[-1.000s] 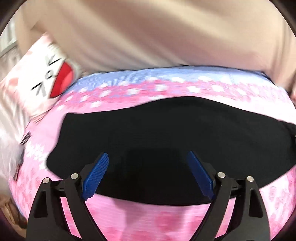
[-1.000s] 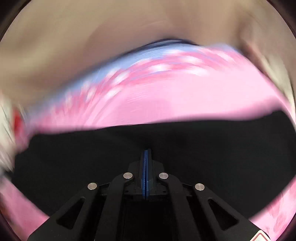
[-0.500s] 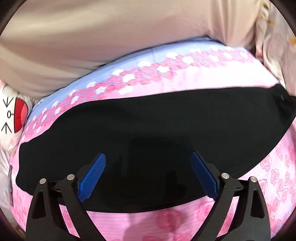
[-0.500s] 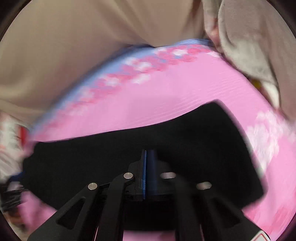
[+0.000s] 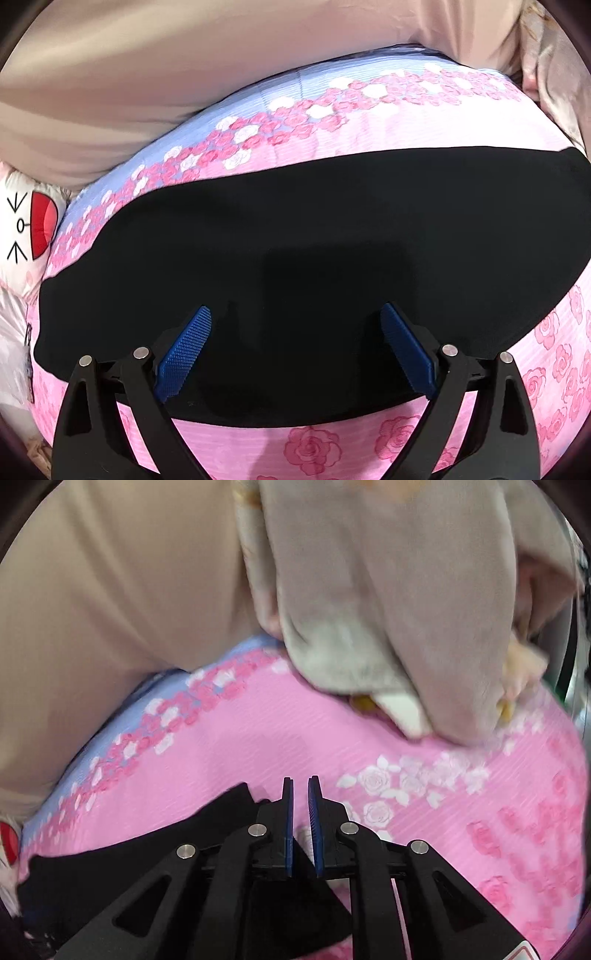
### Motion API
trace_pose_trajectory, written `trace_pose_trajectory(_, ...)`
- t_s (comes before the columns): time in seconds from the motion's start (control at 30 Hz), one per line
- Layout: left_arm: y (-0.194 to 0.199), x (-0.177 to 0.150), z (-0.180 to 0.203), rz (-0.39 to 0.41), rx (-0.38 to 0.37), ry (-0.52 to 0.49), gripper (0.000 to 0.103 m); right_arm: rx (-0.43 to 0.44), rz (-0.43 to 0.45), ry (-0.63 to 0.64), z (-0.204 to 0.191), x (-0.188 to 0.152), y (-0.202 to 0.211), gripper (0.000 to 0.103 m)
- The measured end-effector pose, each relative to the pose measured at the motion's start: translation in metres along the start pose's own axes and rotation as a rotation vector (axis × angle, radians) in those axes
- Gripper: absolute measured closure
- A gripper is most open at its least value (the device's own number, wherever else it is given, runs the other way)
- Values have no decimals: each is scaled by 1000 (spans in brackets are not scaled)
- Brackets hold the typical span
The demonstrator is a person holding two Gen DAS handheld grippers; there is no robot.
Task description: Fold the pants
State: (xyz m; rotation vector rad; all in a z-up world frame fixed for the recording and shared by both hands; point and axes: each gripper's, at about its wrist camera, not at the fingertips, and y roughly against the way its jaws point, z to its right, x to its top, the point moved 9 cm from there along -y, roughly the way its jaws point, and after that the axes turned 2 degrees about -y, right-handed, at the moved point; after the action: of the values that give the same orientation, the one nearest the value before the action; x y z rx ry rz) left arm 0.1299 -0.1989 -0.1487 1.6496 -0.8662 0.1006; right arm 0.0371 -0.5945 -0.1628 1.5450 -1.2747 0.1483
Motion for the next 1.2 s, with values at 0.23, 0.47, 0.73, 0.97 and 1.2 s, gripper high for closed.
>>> trace_pose_trajectory(0.23,0,1,15,2,-1,-23,12,-14,-117,0,6,-9,-48,103)
trace_pose_trajectory(0.47,20,-1,-1,61,-6,13,12,-91,74,-48,21,-47,54,92)
trace_pose_trajectory(0.73,31,-8,6,125,-10,3,12,-57,-1,19,-43,-125,66,92)
trace_pose_trajectory(0.97,36,-37,-34,133,22,65,12,30,-45,165,-144,-165,63,87)
trace_pose_trajectory(1.2,33,-53,-91,138,111,146,11,2,-74,203,-169,-187,53,80)
